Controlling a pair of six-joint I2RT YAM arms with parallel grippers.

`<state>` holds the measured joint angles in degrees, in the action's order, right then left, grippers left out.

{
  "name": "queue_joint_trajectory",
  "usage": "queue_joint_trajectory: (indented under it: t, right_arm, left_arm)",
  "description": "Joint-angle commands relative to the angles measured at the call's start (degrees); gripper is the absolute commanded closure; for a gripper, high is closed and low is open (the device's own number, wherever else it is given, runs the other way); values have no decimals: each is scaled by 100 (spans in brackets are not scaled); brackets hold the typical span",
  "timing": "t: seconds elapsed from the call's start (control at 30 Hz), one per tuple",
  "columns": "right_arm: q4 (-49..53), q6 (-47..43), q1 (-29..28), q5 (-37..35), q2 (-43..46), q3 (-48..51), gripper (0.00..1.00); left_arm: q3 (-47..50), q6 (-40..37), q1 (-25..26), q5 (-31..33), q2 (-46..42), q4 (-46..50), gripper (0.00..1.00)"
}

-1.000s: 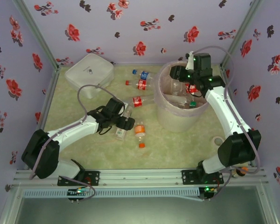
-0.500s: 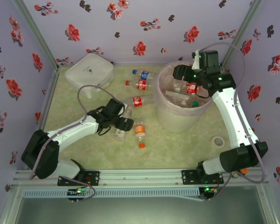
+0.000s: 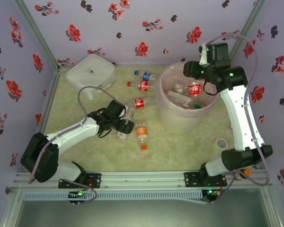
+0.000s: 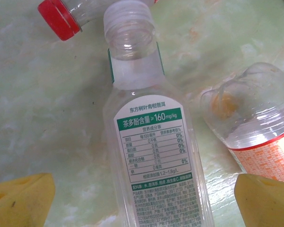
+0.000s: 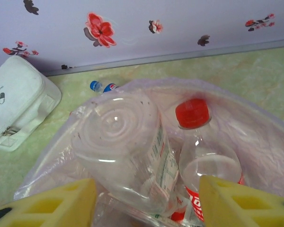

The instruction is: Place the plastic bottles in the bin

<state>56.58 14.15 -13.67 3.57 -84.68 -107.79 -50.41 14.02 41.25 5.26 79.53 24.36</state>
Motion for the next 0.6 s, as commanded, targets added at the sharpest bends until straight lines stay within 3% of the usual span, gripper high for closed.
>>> queue_joint_trajectory:
  t: [0.0,0.1,0.37,0.57]
  right_arm:
    - [-325,-96,-41,-31,-192,-321,33]
    - [-349,-102,-49,204,-516,-533,19]
    - [-282,-229,-86,275,-897,-50,21]
    - [-450,-237,-74,284,-518,217,43]
  left_arm:
    - [-118,-102,54,132,-104,149,3]
    - [-127,-75,83,139,-95,157,3]
    - [-89,17,159,227,-137,218,3]
    - [-109,13,156,244,-157,192,3]
